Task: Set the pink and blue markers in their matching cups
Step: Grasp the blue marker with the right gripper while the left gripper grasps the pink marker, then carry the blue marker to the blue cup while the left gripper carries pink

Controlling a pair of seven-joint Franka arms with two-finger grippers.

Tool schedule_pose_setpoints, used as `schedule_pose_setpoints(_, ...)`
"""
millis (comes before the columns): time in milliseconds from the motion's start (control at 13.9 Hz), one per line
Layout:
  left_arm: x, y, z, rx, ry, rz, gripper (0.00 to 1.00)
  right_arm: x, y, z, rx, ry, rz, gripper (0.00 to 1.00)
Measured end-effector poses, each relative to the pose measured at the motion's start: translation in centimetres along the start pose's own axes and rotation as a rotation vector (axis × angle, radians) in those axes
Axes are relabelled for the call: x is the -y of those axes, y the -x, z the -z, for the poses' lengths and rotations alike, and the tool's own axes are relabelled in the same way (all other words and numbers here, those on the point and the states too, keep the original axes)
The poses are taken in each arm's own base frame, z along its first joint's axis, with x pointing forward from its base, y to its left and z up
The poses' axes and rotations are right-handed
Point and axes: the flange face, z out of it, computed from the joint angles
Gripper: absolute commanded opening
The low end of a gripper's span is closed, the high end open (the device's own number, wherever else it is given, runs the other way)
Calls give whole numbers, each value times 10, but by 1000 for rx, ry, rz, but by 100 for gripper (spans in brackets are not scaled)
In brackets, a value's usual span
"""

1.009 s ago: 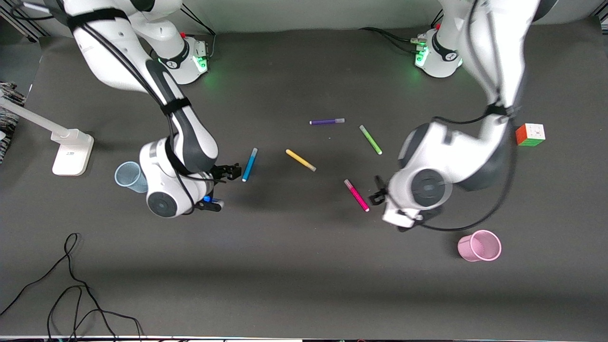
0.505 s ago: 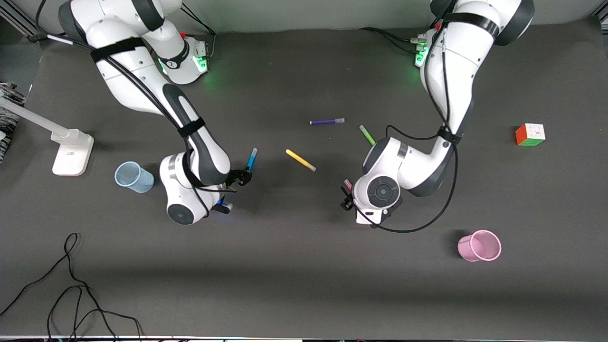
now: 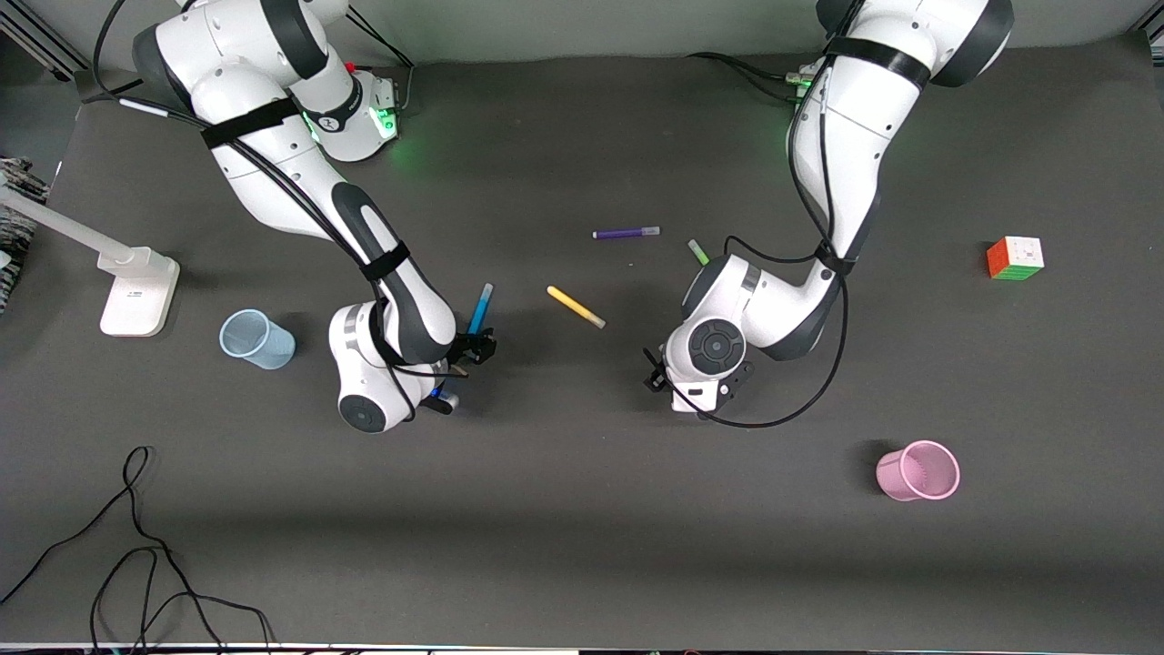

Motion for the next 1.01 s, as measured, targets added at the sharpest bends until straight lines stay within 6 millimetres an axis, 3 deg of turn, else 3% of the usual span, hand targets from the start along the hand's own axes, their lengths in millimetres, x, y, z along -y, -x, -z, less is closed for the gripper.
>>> schedule_pose_setpoints(144,0,1,1,-1,1,-1,27,3,1,5,-7,-8,4,28)
schedule_pose_setpoints(288,0,1,2,-2,3,0,0,5,1,8,-13,-12,7,19)
schedule_pose_setpoints(432,0,0,8,-2,4,2,0,6,2,11,-17,-16,9,1)
schedule_pose_setpoints(793,2,-9,25,1,-28,-3,0,8,3,17,-25,-21,11,0)
schedule_pose_setpoints(865,1,-17,41,10,-44,-15,0,10,6,25,-30,-20,18,0)
schedule_pose_setpoints(1009,9,-50,96,45,-84,-37,0,10,27,62,-56,15,54,0)
